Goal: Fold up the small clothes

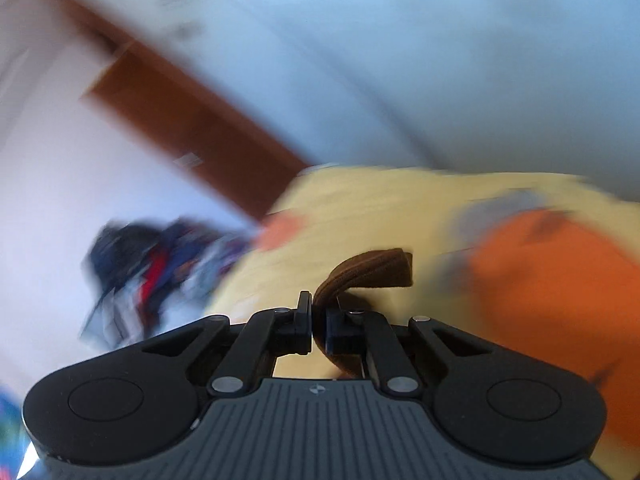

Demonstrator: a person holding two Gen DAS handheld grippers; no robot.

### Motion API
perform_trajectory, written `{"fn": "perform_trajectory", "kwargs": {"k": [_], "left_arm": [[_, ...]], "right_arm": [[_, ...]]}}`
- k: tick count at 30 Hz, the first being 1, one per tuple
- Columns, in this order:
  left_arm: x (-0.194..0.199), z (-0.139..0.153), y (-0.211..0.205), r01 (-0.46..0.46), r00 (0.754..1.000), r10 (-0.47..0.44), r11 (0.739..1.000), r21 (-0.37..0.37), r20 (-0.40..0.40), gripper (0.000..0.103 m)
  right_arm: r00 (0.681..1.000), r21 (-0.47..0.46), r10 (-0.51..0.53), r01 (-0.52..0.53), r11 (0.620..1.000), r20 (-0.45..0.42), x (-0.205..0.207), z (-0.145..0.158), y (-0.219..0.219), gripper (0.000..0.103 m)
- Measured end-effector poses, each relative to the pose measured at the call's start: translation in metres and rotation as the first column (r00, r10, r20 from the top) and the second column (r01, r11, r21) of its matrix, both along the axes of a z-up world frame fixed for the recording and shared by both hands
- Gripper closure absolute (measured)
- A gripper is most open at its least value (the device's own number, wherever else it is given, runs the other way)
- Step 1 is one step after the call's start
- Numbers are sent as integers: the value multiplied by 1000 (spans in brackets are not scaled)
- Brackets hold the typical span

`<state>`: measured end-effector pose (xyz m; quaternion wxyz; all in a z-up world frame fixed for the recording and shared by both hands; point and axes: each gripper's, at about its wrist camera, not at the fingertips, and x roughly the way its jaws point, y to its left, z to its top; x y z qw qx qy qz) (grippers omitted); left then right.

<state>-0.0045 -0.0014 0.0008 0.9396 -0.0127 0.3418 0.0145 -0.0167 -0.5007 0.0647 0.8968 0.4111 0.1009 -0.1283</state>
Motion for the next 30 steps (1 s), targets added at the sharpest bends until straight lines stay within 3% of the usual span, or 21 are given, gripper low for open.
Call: {"fn": "perform_trajectory", "kwargs": {"k": [2, 4, 5, 7, 9, 10, 14, 16, 17, 18, 20, 22, 24, 26, 27, 29, 30], "left_arm": [[0, 0, 0, 0, 1000, 0, 1000, 0, 0, 0], [0, 0, 0, 0, 1000, 0, 1000, 0, 0, 0], [0, 0, 0, 1, 1000, -1, 1000, 0, 0, 0], [0, 0, 0, 2, 1000, -2, 1000, 1, -1, 0], [0, 0, 0, 4, 1000, -4, 1000, 2, -1, 0], [0, 0, 0, 6, 1000, -6, 1000, 2, 0, 0], [-4, 3, 6, 56, 998, -56, 998, -32, 5, 0], [-1, 12, 20, 90, 996, -90, 982, -165, 7, 0], [6, 17, 29, 92, 996, -93, 959, -268, 7, 0], [19, 23, 39, 80, 996, -88, 917, -391, -2, 0], [49, 31, 51, 46, 997, -68, 829, -558, -20, 0], [84, 32, 56, 26, 998, -55, 743, -669, -22, 0], [119, 25, 55, -3, 998, -45, 696, -718, -48, 0], [146, 11, 48, -58, 993, -35, 677, -734, -110, 1], [157, 4, 44, -83, 990, -29, 675, -734, -139, 9], [168, 5, 34, -74, 993, -14, 707, -704, -118, 24], [175, 4, 27, -74, 992, -18, 730, -679, -127, 58]], "right_arm": [[988, -119, 154, -150, 982, 29, 26, 24, 62, 90], [951, -216, 307, -294, 931, 30, 54, 36, 130, 90], [926, -231, 376, -361, 904, 25, 66, 36, 162, 90], [843, -193, 538, -530, 826, -16, 93, 17, 225, 85], [745, -127, 660, -667, 734, -99, 108, -9, 273, 48], [728, -124, 672, -686, 717, -135, 107, -21, 289, 43], [727, -99, 674, -686, 721, -130, 71, -42, 293, 45], [743, -127, 655, -669, 732, -139, 52, -46, 281, 45], [756, -156, 637, -655, 740, -152, 42, -51, 275, 43], [767, -182, 621, -642, 745, -165, 41, -52, 271, 40], [774, -199, 604, -633, 748, -192, 26, -65, 263, 39], [773, -147, 608, -632, 761, -178, 24, -74, 254, 39], [778, -146, 606, -627, 765, -166, 15, -77, 250, 28], [775, -131, 613, -631, 765, -155, 13, -83, 249, 28], [775, -119, 616, -631, 766, -145, 13, -84, 247, 27], [775, -92, 619, -630, 771, -124, 14, -87, 242, 27], [776, -80, 620, -629, 773, -113, 15, -87, 239, 27]]}}
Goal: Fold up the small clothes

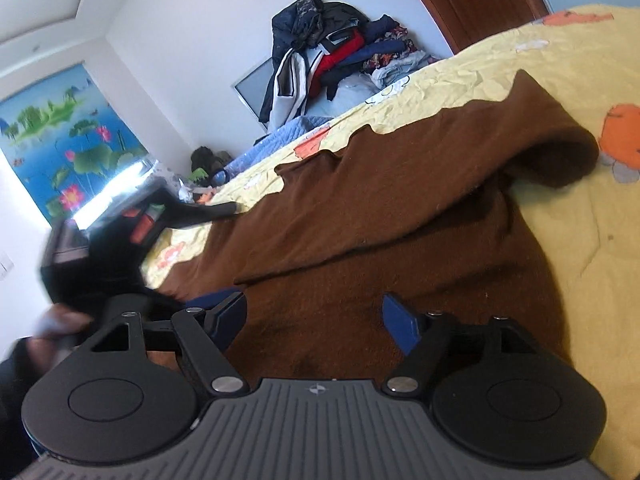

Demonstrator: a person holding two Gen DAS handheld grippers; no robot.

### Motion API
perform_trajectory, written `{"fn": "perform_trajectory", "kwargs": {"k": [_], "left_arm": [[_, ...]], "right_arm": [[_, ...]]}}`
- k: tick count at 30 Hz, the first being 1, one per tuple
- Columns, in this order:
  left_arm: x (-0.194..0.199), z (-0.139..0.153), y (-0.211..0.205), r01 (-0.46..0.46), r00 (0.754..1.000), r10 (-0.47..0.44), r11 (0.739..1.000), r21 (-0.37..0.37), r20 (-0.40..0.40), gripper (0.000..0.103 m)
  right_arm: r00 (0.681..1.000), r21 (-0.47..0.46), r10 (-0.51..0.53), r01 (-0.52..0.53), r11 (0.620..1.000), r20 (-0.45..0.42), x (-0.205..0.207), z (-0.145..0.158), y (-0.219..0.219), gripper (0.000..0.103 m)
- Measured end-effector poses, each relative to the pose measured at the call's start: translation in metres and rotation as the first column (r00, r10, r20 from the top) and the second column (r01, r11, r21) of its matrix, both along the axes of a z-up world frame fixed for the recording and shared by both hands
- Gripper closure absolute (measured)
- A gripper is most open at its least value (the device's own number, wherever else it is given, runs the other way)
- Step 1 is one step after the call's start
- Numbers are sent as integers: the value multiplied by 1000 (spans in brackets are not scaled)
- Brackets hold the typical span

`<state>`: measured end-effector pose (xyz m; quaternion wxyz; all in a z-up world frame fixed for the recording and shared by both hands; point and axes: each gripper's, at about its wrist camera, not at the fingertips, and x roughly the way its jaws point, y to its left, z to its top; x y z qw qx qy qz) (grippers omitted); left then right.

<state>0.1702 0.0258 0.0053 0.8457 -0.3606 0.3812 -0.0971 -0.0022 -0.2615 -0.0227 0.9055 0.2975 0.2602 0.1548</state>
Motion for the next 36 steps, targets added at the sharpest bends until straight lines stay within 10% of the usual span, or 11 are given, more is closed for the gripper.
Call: {"fn": "perform_trajectory", "kwargs": {"k": [1, 2, 11, 21, 25, 29, 32, 36], "left_arm": [[7, -3, -5, 14, 1000, -14, 1000, 26, -26, 95], [13, -5, -9, 24, 998, -20, 998, 61, -59, 98], [-10, 63, 6, -57, 960, -41, 939, 338, 277, 99], [-17, 3, 93, -164, 986, 135, 883, 440, 97, 99], [-23, 16, 92, -205, 978, 165, 856, 474, 125, 95], [-75, 57, 93, -403, 908, 272, 775, 486, 318, 87], [-68, 63, 79, -285, 930, 139, 857, 430, 340, 42], [-33, 39, 43, -91, 962, -40, 886, 454, 270, 40]], "right_arm": [[1000, 11, -1, 1, 1000, 1, 0, -1, -1, 27], [1000, 18, -2, 2, 1000, 2, 1, -1, -2, 27], [1000, 23, 3, -3, 1000, 4, 7, -3, 2, 25], [1000, 14, 8, -8, 1000, 5, 10, -1, 5, 23], [999, -33, 32, -33, 999, -16, 17, 7, 7, 21], [998, -83, -11, 17, 996, 64, 30, 44, -9, 8], [993, -119, -72, 83, 989, 93, 63, 66, -21, 0], [997, -83, -82, 82, 993, -1, 123, 67, -22, 2]]}}
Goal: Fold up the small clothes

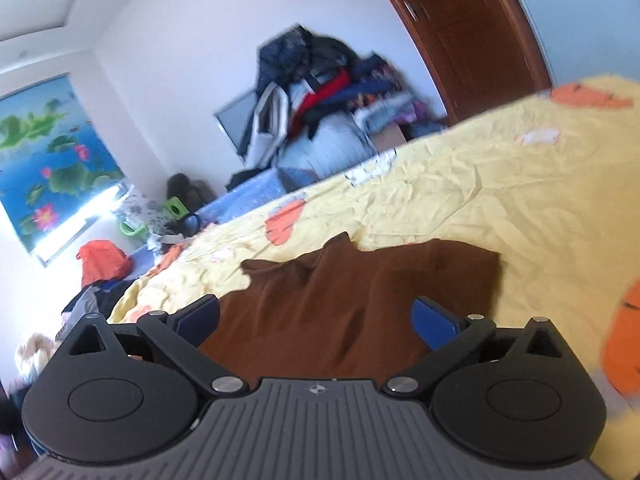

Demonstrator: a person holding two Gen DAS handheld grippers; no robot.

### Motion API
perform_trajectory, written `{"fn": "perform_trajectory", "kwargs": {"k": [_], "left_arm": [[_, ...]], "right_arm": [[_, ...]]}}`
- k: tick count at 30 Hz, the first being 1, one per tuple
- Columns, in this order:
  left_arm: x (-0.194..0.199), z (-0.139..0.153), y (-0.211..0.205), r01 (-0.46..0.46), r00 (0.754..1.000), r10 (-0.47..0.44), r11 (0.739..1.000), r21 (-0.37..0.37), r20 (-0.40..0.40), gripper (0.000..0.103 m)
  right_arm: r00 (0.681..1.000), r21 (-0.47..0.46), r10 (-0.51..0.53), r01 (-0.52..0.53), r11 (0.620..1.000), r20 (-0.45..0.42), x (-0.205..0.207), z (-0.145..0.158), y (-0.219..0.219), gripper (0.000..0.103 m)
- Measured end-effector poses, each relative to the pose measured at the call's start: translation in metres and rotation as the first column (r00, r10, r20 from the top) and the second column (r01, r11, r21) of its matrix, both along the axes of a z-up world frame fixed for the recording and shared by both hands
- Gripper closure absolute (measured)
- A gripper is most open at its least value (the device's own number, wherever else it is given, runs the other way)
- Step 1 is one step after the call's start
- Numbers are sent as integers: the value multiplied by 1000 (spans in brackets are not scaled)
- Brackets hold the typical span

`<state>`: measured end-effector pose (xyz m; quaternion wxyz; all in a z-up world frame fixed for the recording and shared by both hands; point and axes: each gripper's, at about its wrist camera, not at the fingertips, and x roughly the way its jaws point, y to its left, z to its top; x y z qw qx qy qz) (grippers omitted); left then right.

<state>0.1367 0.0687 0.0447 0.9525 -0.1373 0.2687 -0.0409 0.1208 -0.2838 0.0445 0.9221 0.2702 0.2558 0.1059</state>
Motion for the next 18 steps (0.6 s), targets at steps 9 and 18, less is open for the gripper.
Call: {"fn": "perform_trajectory", "kwargs": {"k": [9, 18], "left_arm": [[22, -43, 16, 4, 996, 12, 985, 171, -88, 43], [-59, -15, 71, -182, 983, 176, 977, 113, 57, 20]], "right_arm": [[1000, -197, -8, 3, 980, -24, 16, -53, 16, 0], [999, -302, -6, -8, 953, -44, 18, -52, 30, 0]]}}
